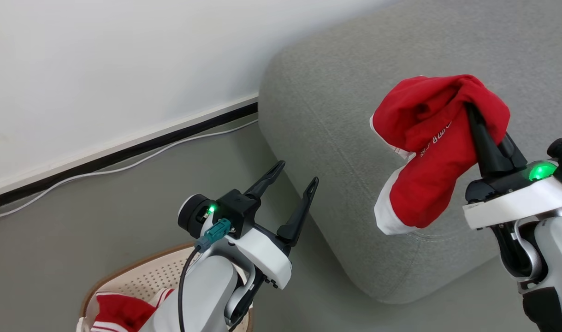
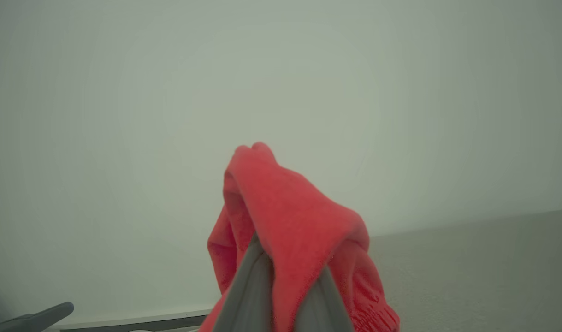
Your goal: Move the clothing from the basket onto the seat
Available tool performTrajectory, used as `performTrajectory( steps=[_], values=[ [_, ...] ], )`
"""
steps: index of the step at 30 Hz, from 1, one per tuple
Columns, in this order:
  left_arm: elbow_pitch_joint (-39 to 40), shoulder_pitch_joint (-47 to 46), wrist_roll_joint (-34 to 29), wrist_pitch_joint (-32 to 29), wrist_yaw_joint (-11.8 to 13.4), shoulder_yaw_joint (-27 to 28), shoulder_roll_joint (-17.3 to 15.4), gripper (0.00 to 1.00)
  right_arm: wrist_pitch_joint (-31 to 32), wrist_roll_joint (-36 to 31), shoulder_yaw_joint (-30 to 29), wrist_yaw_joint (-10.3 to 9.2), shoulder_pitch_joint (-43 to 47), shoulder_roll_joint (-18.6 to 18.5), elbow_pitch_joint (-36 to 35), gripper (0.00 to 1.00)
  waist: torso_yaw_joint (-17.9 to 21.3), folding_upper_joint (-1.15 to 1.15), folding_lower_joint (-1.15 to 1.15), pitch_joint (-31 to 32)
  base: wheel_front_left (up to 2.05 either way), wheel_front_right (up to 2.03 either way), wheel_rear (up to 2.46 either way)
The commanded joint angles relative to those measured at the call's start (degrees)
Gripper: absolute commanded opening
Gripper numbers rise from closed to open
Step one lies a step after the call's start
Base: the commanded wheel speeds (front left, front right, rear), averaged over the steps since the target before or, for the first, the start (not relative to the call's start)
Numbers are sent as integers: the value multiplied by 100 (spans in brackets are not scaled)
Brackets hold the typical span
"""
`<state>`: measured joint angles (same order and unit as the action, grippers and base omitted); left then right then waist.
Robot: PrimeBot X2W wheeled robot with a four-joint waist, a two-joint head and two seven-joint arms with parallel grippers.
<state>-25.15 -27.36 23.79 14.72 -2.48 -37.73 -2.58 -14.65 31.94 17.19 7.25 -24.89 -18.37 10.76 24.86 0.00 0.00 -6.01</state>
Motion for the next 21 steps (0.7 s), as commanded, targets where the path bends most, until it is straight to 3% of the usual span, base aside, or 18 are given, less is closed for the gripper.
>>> performTrajectory(
  steps=[1,11,21],
  values=[
    [159,-70,7,28,-18,212,-30,100,-35,-52,-6,24,34,-99,-175,0,316,0,0,30,0,0,0],
    [254,-109,-95,28,17,157,-30,100,-35,-153,-820,24,284,-401,-301,0,610,0,0,-260,0,0,0],
    [343,-473,-252,28,127,-251,-30,100,-35,-393,-1529,24,-424,-999,216,0,397,0,0,-1061,0,0,0]
  ],
)
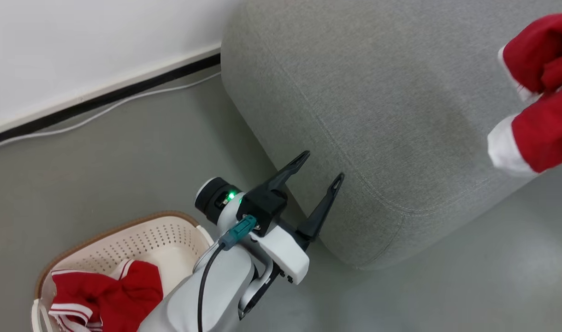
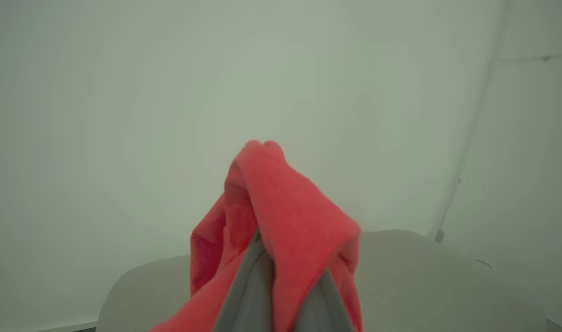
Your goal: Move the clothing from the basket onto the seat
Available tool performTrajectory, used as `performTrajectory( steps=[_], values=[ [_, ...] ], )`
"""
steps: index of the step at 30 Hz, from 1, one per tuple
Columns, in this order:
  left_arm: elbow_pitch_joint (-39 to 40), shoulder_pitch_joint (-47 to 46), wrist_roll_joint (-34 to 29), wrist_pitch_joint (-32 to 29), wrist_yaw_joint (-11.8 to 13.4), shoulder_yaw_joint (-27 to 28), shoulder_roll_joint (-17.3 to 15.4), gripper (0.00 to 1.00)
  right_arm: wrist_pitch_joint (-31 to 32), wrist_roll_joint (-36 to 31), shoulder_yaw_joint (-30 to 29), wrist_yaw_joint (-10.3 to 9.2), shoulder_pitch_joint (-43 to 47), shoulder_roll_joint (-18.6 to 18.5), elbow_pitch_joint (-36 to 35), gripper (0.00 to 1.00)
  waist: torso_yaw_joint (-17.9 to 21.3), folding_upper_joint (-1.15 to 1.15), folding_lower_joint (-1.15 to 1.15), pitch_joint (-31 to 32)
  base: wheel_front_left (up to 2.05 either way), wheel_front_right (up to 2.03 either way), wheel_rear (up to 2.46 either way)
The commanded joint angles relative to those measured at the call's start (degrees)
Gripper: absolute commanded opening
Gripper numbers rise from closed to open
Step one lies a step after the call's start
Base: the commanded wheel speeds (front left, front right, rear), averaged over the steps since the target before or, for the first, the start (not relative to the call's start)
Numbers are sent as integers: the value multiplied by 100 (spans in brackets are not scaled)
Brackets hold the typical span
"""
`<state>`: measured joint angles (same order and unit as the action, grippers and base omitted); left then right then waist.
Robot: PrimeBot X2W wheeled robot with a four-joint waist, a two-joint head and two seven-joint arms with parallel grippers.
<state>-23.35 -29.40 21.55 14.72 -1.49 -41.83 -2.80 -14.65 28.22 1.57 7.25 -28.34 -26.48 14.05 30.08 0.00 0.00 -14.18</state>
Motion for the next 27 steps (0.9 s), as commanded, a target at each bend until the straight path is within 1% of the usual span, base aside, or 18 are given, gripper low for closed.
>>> performTrajectory(
  steps=[1,8,9,10,15,21,27],
  values=[
    [172,-344,-42,28,41,89,-8,100,-35,-49,-19,24,-184,-259,-21,0,-179,0,0,-359,0,0,0],
    [146,-818,-34,28,201,-350,-8,100,-35,-209,-264,24,-986,-616,639,0,-479,0,0,-1191,0,0,0],
    [141,-883,-24,28,234,-402,-8,100,-35,-183,-298,24,-1105,-645,758,0,-520,0,0,-1303,0,0,0],
    [147,-1024,-10,28,294,-512,-8,100,-35,-169,-345,24,-1368,-761,1004,0,-616,0,0,-1526,0,0,0],
    [176,-1353,18,28,453,-811,-8,100,-35,-84,-474,24,-1980,-1040,1615,0,-896,0,0,-2053,0,0,0],
    [270,-1645,73,28,645,-1128,-8,100,-35,-4,-775,24,-2761,-1386,2473,0,-1298,0,0,-2593,0,0,0],
    [426,-1769,171,28,826,-1428,-8,100,-35,46,-1081,24,-3494,-1722,3108,0,-1743,0,0,-2958,0,0,0]
  ],
)
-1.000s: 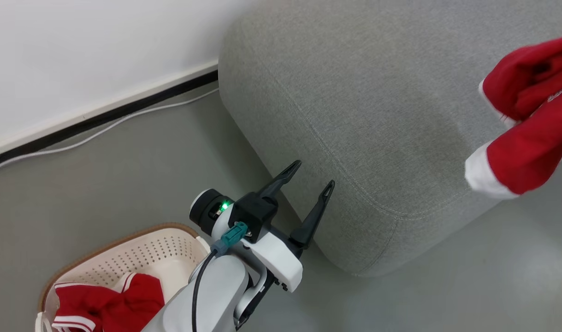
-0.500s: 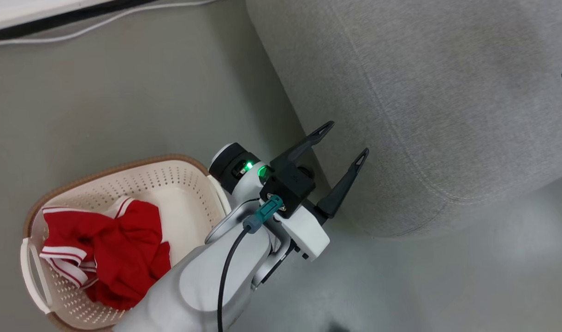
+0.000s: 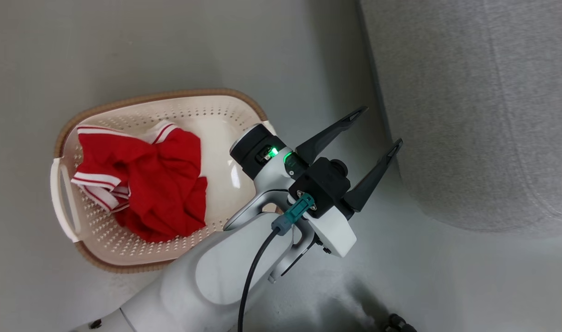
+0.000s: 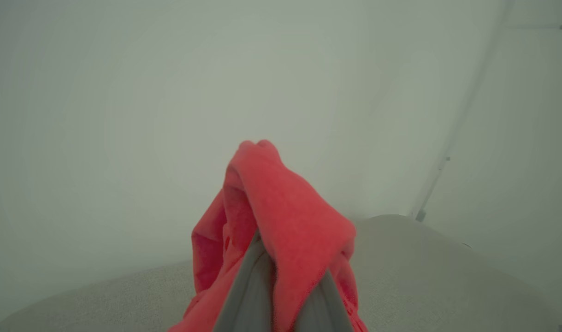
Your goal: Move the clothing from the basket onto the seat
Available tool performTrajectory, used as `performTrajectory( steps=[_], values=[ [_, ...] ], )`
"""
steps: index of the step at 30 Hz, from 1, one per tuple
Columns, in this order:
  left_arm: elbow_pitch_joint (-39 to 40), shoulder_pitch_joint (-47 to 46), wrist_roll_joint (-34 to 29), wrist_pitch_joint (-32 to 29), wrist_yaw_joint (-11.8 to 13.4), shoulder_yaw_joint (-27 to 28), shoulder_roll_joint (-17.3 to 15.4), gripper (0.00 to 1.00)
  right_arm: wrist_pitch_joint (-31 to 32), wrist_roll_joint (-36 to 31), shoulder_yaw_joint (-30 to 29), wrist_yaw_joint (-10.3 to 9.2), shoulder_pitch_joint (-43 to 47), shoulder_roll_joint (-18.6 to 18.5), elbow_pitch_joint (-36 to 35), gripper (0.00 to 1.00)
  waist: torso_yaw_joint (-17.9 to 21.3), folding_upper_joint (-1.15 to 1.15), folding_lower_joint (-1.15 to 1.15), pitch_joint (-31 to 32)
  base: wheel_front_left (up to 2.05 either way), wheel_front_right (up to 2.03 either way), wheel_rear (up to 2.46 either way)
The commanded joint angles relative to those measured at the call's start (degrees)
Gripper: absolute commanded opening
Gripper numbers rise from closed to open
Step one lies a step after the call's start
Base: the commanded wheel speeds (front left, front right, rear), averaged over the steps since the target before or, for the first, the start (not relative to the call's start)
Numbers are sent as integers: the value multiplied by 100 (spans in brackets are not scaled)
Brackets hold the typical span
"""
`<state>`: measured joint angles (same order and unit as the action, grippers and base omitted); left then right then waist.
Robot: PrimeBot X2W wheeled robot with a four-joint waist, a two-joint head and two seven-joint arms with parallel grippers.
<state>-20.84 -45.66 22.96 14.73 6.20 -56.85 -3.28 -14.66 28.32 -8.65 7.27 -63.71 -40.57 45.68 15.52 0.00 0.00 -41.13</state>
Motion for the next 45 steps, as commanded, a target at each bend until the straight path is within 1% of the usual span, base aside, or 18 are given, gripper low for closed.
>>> performTrajectory(
  steps=[1,3,5,9,15,16,17,18,19,26,30,37,45],
  values=[
    [201,-152,48,27,78,24,40,100,-34,59,-169,22,-58,-353,40,0,-355,0,0,-299,0,0,0],
    [251,-149,90,27,112,-75,40,100,-34,69,-325,22,-198,-418,267,0,-485,0,0,-340,0,0,0],
    [296,-134,131,27,144,-148,40,100,-34,62,-334,22,-249,-425,465,0,-573,0,0,-358,0,0,0],
    [319,-84,198,27,216,-187,40,100,-34,181,-18,22,-129,-208,810,0,-621,0,0,-339,0,0,0],
    [290,0,301,27,210,-185,40,100,-34,633,494,22,479,73,1071,0,-643,0,0,-120,0,0,0],
    [289,15,311,27,208,-174,40,100,-34,735,559,22,602,109,1091,20,-641,0,0,-75,0,0,0],
    [289,15,311,27,208,-174,40,100,-34,735,559,22,602,109,1091,20,-641,0,0,-75,0,0,0],
    [284,35,320,27,205,-162,40,100,-34,814,644,22,727,136,1096,86,-637,0,0,-25,0,0,0],
    [277,57,329,27,199,-148,40,100,-34,904,702,22,840,158,1075,100,-634,0,0,26,0,0,0],
    [286,278,329,27,192,93,40,100,-34,1397,1091,22,1651,308,637,100,-646,0,0,433,0,0,0],
    [294,502,314,27,179,305,40,100,-34,1468,1301,22,2076,321,329,100,-707,0,0,740,0,0,0],
    [364,1062,236,27,213,907,40,100,-34,1337,1502,22,2615,475,-394,100,-885,0,0,1351,0,0,0],
    [469,1826,-47,27,305,1865,40,100,-34,1040,1634,22,3057,845,-1261,100,-1244,0,0,2111,0,0,0]
  ],
)
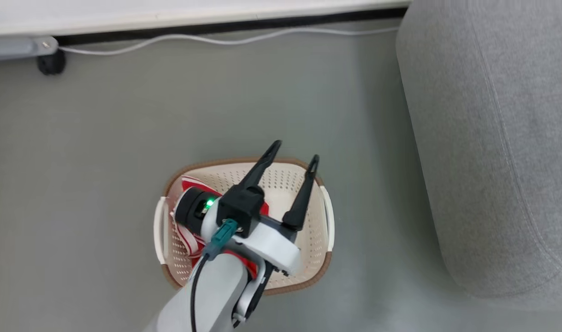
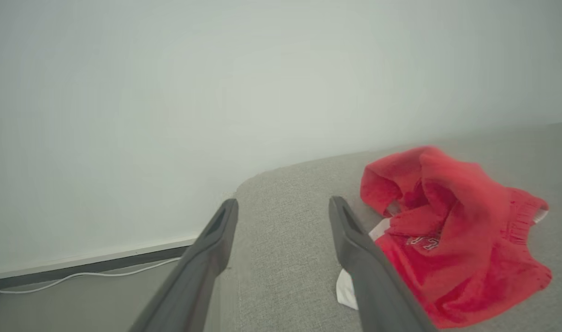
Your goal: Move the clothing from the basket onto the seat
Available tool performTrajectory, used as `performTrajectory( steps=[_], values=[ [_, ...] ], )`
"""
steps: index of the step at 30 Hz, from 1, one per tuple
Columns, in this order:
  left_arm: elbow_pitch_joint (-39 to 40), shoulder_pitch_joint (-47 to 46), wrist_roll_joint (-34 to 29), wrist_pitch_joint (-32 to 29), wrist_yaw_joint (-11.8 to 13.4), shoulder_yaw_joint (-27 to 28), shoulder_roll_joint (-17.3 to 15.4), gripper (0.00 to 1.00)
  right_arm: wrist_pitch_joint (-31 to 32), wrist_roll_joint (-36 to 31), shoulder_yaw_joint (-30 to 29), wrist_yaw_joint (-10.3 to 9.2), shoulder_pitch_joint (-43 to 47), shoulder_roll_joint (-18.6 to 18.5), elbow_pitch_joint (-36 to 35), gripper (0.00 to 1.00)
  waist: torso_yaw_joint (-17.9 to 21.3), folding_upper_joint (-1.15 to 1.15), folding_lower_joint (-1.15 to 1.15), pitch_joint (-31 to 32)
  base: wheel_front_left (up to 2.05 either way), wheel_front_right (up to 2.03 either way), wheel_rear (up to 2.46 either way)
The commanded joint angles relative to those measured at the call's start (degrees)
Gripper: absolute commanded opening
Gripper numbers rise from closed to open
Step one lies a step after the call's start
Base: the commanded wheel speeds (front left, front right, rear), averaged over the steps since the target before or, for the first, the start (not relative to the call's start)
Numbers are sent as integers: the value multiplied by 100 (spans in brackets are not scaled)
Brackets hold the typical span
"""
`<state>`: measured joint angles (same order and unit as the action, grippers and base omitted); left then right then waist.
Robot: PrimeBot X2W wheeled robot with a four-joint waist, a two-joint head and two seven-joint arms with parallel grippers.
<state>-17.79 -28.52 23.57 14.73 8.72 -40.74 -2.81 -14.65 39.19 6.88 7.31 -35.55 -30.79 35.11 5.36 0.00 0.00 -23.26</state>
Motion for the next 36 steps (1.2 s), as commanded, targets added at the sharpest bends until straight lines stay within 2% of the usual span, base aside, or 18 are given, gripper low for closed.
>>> performTrajectory(
  steps=[1,4,10,15,23,29,36],
  values=[
    [162,204,-187,27,71,378,-7,100,-35,-75,85,18,292,-94,-314,100,-283,0,0,416,0,0,0],
    [244,482,-343,27,122,804,-7,100,-35,-179,117,18,475,-6,-589,100,-451,0,0,675,0,0,0],
    [337,966,-578,27,44,1596,-7,100,-35,-423,207,18,828,218,-1057,100,-704,0,0,1082,0,0,0],
    [360,1352,-739,27,-27,2300,-7,100,-35,-620,275,18,1161,473,-1379,100,-823,0,0,1409,0,0,0],
    [450,1919,-988,27,-87,3124,-7,100,-35,-966,373,18,1748,820,-1724,100,-884,0,0,1751,0,0,0],
    [662,2452,-1086,27,-191,3455,-7,100,-35,-1310,171,18,2412,1157,-1970,100,-895,0,0,2011,0,0,0],
    [769,2862,-1100,27,-284,3522,-7,100,-35,-1595,118,18,2871,1398,-2032,100,-831,0,0,2134,0,0,0]
  ],
)
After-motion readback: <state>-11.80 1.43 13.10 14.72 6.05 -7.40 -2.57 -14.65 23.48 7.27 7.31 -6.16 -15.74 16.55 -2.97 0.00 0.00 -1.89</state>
